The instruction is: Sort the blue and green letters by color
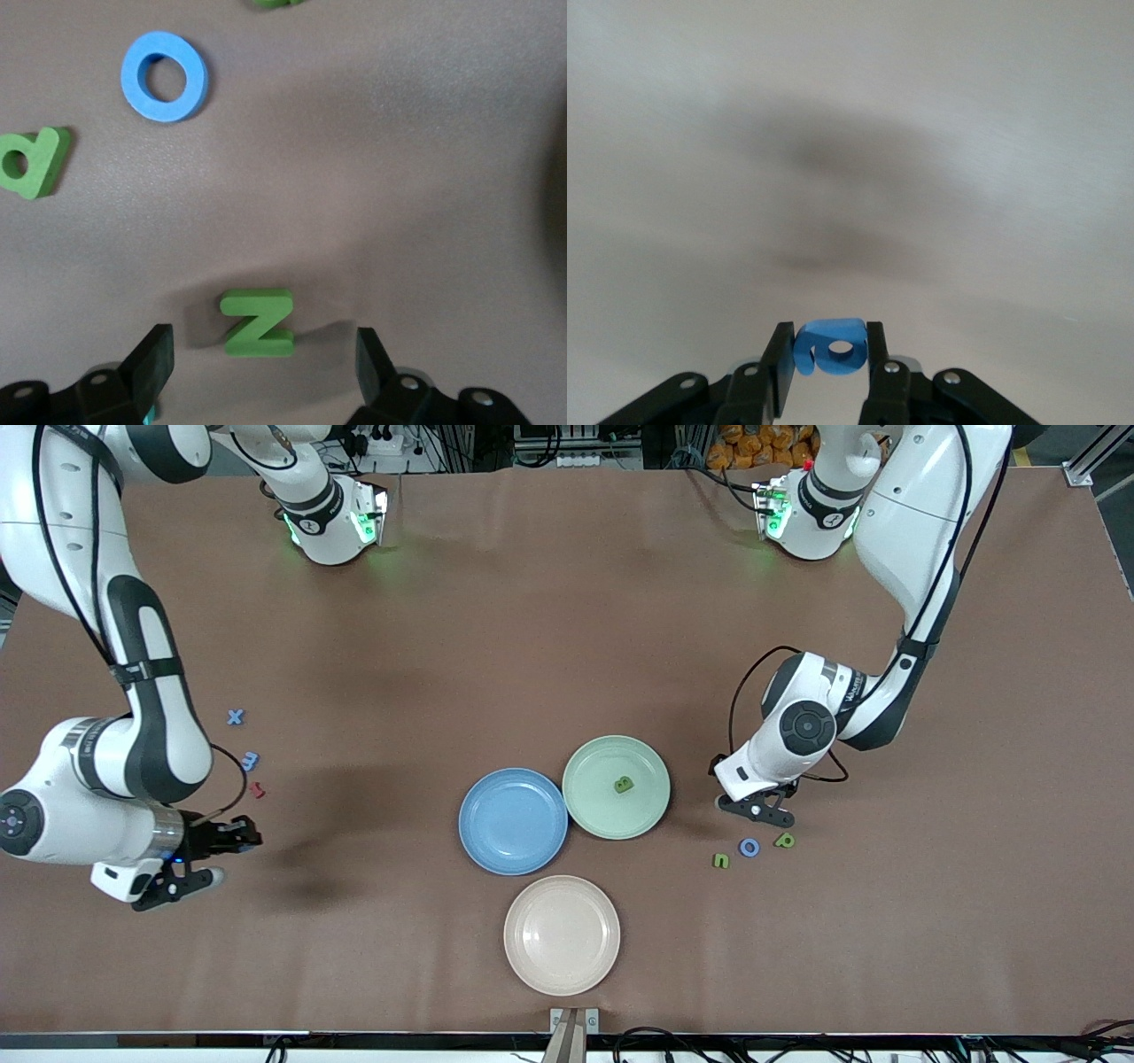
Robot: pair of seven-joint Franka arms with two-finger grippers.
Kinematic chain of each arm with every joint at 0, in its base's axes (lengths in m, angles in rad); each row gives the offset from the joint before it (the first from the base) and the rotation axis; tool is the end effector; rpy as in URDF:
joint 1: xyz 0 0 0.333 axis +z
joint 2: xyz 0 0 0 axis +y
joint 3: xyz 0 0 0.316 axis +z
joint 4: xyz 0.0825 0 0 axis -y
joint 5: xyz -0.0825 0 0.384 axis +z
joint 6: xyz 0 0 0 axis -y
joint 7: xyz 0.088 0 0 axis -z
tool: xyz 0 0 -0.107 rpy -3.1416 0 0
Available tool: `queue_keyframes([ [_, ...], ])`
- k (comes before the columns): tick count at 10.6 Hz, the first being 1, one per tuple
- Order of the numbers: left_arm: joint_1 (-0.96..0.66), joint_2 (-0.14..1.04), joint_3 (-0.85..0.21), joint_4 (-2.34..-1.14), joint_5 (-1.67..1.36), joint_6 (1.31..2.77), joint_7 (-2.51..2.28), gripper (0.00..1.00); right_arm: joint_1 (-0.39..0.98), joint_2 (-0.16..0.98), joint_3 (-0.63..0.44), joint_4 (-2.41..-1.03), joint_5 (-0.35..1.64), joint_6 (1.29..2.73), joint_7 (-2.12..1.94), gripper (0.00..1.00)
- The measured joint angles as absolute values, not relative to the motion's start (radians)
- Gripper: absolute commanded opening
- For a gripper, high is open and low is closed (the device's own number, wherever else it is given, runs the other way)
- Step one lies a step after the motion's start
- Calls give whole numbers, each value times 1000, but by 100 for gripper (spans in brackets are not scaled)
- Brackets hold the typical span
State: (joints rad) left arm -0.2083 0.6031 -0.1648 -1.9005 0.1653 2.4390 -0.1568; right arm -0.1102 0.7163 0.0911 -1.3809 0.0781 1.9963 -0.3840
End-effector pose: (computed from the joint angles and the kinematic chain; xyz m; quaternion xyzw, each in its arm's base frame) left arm 0.5827 -0.2239 0.1793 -0.9869 0.1590 0.0239 0.0113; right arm 0.7199 -0.0220 0.2823 -0.9847 -0.1537 0.0351 0.0736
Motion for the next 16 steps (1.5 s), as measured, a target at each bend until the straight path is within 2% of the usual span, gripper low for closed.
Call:
queue_keyframes([
  [1,-208,603,-165,-1909,165,2449,-157,73,-108,716,135,-1372,78,1991,-311,0],
  [2,-206,603,-165,-1921,165,2466,-157,52,-108,717,176,-1372,78,1991,-238,0],
  [3,-201,603,-164,-1931,165,2481,-157,21,-102,717,211,-1372,79,1991,-154,0],
  [4,-197,602,-164,-1935,165,2489,-157,0,-83,718,232,-1372,82,1991,-58,0],
  [7,-192,592,-165,-1935,165,2491,-158,0,34,726,239,-1376,218,2046,113,0],
  [9,-190,589,-180,-1926,165,2512,-185,0,99,735,240,-1394,259,2179,203,0],
  [10,-185,582,-220,-1900,163,2516,-216,0,137,740,240,-1408,264,2240,277,0],
  [12,-196,571,-311,-1814,72,2513,-277,0,218,754,240,-1448,266,2368,407,99],
  [13,-223,575,-324,-1779,42,2511,-308,2,237,761,239,-1469,267,2410,431,100],
  [14,-268,589,-326,-1747,34,2510,-363,59,241,770,239,-1483,268,2429,455,100],
  [15,-312,614,-325,-1721,31,2509,-433,91,238,774,235,-1492,268,2432,470,100],
  [16,-343,651,-324,-1699,31,2510,-489,100,231,775,231,-1500,269,2432,474,100],
])
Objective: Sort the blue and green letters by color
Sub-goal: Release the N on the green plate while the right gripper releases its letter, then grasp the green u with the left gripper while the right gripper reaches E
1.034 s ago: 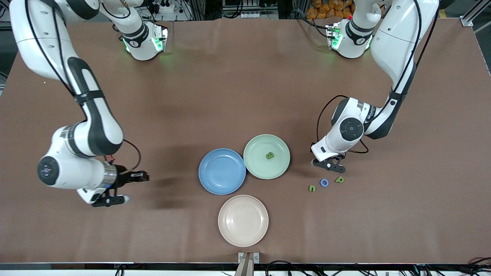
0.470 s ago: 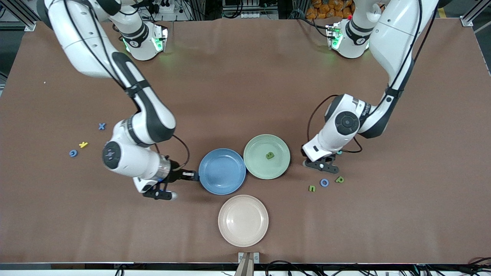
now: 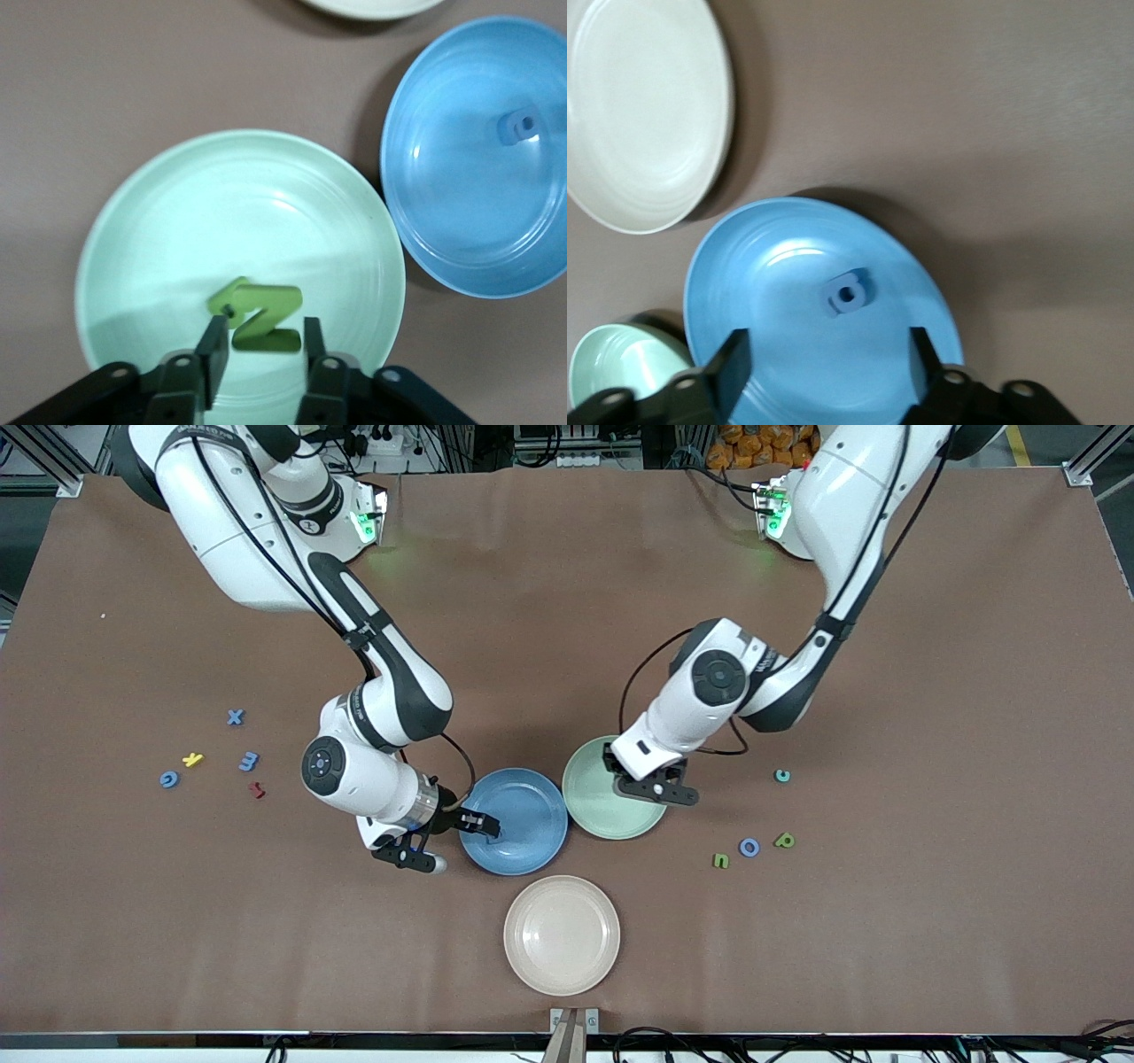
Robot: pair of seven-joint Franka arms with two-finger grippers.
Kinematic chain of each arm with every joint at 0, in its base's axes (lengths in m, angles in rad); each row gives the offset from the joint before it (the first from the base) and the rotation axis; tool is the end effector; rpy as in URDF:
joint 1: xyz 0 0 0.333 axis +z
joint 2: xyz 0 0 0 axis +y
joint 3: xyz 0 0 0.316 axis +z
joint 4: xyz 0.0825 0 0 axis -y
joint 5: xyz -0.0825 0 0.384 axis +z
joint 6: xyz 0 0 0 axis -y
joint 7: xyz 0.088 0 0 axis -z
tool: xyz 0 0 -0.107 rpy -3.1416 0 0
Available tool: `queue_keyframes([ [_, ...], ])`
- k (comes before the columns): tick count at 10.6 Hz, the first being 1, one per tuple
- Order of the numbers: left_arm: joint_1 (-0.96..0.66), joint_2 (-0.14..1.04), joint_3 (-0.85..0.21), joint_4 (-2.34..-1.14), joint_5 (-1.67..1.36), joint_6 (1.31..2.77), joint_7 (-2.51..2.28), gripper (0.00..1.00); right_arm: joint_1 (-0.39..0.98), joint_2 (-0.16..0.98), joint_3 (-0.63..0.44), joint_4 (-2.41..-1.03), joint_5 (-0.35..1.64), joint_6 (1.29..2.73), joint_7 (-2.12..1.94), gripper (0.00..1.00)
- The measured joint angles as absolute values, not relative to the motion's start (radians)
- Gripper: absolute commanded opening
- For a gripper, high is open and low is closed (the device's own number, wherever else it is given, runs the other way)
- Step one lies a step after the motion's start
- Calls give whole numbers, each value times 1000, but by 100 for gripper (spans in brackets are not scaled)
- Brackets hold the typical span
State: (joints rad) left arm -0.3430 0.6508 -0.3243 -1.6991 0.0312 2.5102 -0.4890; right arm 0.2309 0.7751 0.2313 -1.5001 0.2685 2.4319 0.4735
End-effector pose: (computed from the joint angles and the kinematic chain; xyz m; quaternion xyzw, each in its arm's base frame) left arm 0.5623 -0.4081 0.2511 0.9901 -0.0598 0.0350 0.1223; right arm 0.6677 0.2986 0.2346 -0.9720 0.1372 0.0044 0.1906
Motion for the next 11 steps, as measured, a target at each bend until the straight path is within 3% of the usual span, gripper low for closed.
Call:
queue_keyframes([
  [3,-360,709,-316,-1653,31,2516,-504,100,187,768,166,-1519,260,2366,370,100],
  [6,-258,679,-290,-1617,83,2513,-350,100,-10,764,138,-1525,240,2221,-25,100],
  [9,-162,678,-289,-1620,83,2508,-207,100,-132,741,113,-1586,75,2191,-170,100],
  [10,-168,684,-275,-1622,88,2507,-207,87,-136,705,103,-1648,37,2224,-170,100],
  [11,-174,694,-248,-1622,92,2507,-206,82,-135,651,86,-1738,17,2287,-170,100],
])
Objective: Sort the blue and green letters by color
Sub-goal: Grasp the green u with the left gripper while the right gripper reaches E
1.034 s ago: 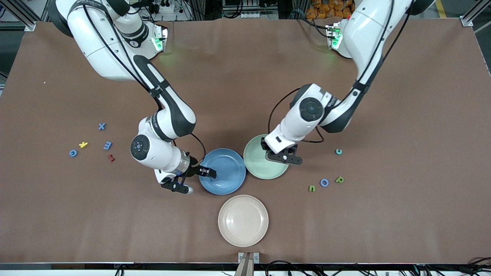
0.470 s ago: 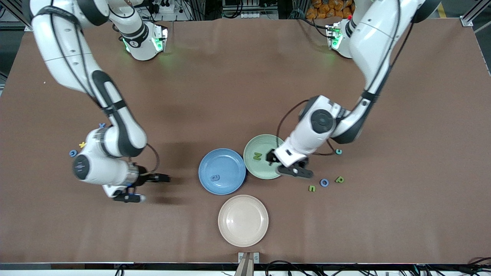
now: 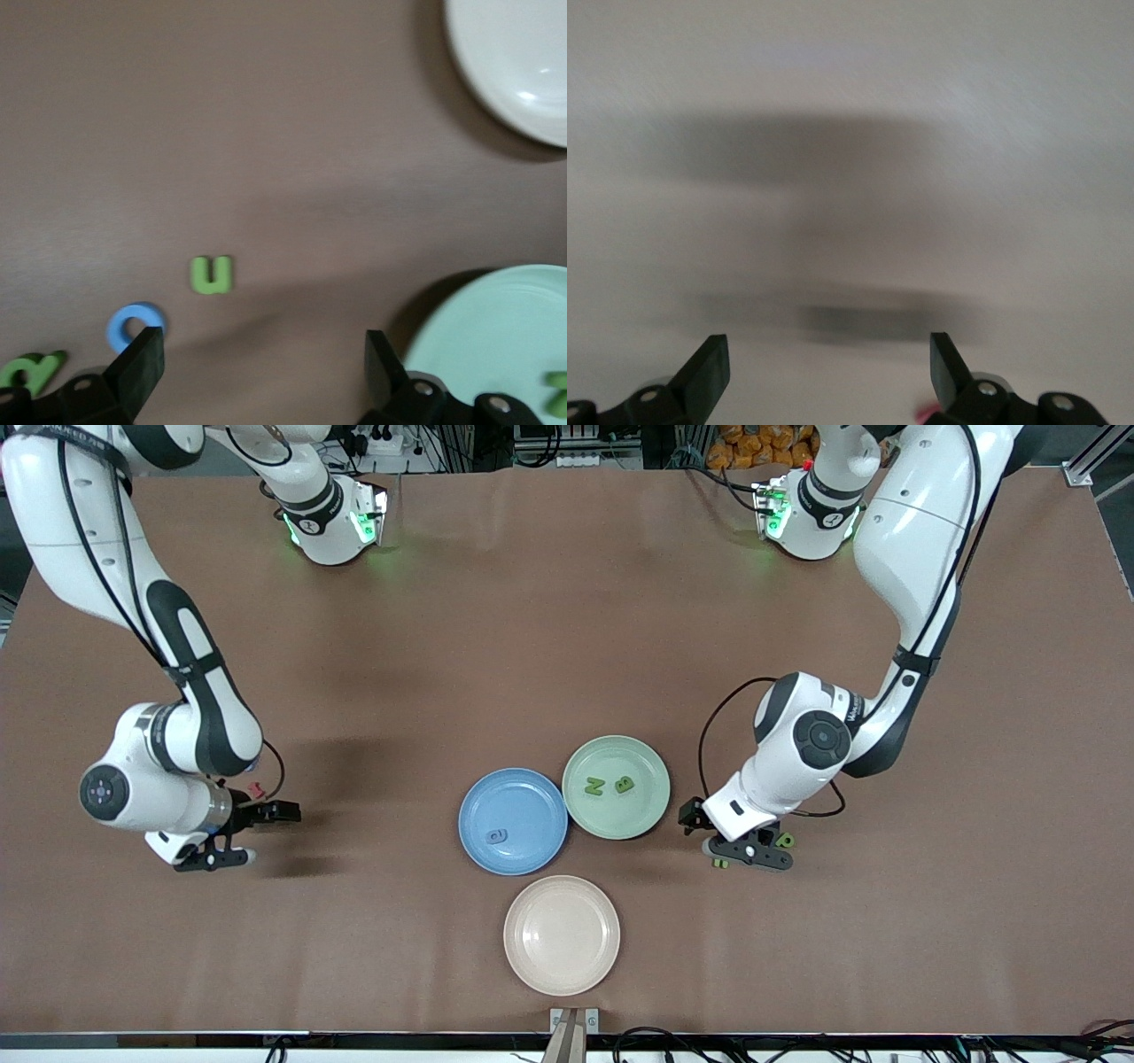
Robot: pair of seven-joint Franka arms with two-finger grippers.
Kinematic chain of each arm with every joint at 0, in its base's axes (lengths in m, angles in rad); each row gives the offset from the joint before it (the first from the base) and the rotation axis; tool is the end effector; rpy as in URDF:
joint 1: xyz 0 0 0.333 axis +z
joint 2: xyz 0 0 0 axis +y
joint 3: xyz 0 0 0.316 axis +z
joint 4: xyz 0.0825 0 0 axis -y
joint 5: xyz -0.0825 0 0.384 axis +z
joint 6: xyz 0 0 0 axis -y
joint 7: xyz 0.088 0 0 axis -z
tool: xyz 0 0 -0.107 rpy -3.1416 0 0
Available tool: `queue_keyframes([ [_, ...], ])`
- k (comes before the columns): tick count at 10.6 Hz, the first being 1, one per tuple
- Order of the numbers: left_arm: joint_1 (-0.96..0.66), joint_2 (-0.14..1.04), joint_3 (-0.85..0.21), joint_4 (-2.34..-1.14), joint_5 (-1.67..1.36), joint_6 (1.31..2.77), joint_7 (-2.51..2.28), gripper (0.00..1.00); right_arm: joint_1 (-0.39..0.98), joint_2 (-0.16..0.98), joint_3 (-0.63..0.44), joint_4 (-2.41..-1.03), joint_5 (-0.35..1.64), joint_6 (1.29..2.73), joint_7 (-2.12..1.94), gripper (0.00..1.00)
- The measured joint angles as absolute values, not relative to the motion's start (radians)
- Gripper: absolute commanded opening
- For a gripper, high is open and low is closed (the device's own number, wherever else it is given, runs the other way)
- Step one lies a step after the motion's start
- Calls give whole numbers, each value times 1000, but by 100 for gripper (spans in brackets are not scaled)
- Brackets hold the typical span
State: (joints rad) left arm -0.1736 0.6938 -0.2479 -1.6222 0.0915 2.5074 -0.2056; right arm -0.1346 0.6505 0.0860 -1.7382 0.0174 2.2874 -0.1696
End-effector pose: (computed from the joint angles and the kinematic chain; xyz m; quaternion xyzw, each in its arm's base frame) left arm 0.6596 -0.2680 0.2471 0.9877 -0.1050 0.0877 0.0753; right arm 0.6558 -0.0359 0.1967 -0.9971 -0.0469 0.0457 0.0379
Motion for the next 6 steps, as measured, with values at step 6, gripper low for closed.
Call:
queue_keyframes([
  [6,-189,798,-165,-1490,119,2389,-195,64,-237,437,-16,-2098,16,2429,-163,100],
])
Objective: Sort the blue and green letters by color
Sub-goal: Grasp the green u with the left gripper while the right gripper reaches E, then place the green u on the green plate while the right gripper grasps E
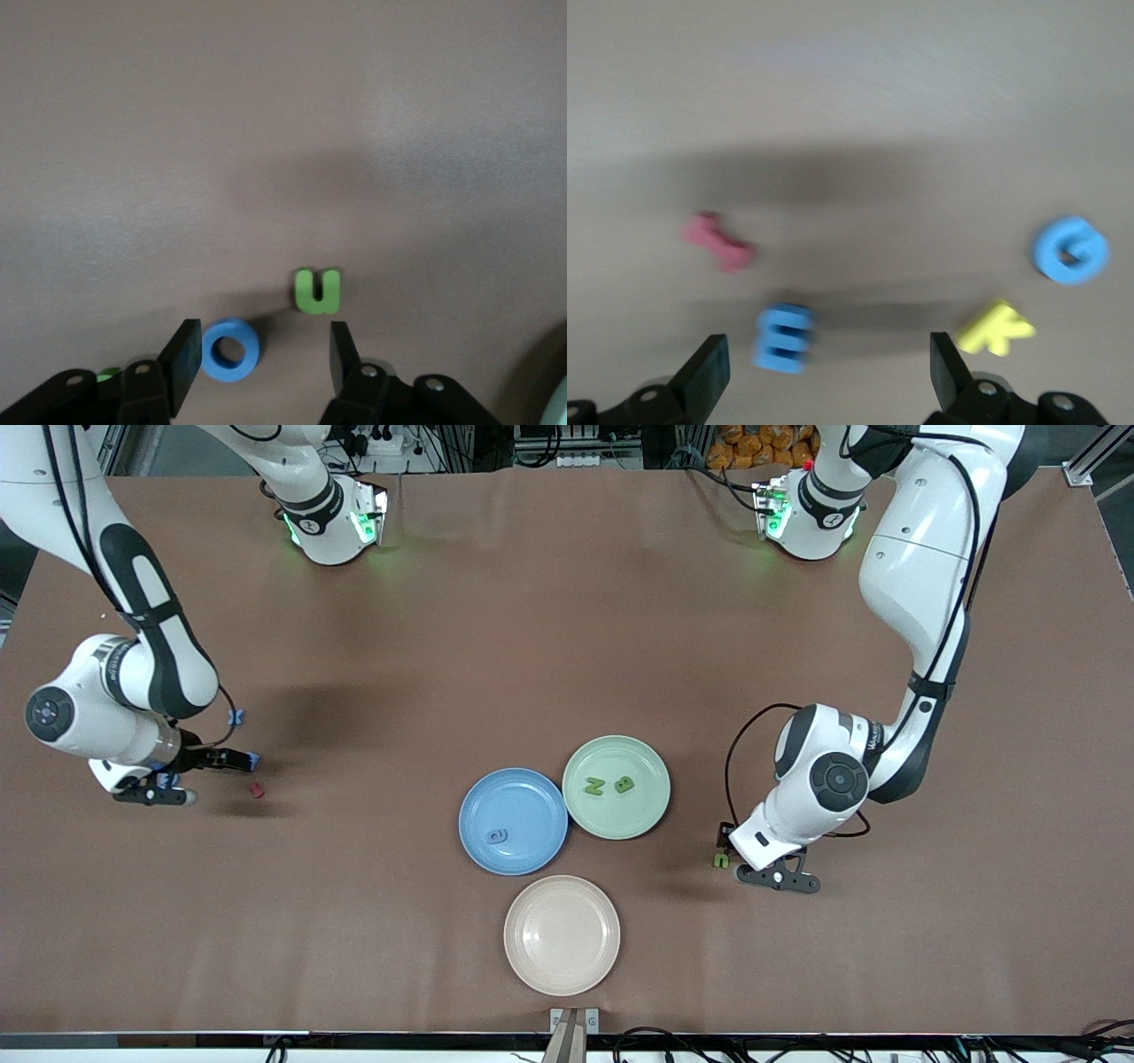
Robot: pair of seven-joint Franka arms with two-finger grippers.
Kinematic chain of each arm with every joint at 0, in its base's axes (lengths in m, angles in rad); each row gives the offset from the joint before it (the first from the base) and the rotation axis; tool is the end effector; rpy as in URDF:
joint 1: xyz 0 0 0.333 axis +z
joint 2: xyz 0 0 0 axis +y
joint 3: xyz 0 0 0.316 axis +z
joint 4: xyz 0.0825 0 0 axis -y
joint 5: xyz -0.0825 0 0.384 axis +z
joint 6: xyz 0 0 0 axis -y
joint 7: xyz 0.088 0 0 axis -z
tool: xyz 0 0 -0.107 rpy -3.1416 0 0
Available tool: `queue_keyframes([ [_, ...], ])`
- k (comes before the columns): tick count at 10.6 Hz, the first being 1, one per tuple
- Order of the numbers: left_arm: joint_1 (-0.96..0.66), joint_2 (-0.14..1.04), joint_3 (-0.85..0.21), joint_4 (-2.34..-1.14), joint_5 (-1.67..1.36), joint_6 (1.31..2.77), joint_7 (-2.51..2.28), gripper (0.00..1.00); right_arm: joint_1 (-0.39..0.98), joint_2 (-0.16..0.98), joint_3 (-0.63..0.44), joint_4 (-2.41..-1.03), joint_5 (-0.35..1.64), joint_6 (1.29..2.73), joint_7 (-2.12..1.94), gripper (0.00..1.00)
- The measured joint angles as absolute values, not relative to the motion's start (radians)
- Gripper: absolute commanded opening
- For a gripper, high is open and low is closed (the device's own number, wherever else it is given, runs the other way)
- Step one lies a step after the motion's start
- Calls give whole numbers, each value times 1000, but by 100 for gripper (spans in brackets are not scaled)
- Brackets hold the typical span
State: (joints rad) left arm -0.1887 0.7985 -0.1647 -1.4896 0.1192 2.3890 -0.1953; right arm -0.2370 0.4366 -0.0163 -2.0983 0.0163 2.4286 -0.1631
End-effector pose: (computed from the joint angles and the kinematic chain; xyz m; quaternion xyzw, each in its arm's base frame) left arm 0.6894 -0.2303 0.2123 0.9940 -0.0922 0.0504 0.0291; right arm 0.5530 -0.1431 0.2003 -0.9973 0.0509 0.0516 0.0124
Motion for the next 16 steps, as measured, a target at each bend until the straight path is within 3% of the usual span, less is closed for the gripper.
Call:
queue_keyframes([
  [3,-216,835,-162,-1441,119,2377,-195,61,-295,438,-14,-2193,65,2556,-163,100],
  [11,-319,890,-62,-1383,120,2371,-197,57,-181,441,6,-2202,129,2567,-62,100],
  [12,-319,890,-61,-1383,120,2371,-197,49,-181,442,6,-2202,129,2567,-62,100],
  [16,-318,898,-58,-1381,120,2370,-197,38,-180,442,6,-2202,127,2572,-64,100],
])
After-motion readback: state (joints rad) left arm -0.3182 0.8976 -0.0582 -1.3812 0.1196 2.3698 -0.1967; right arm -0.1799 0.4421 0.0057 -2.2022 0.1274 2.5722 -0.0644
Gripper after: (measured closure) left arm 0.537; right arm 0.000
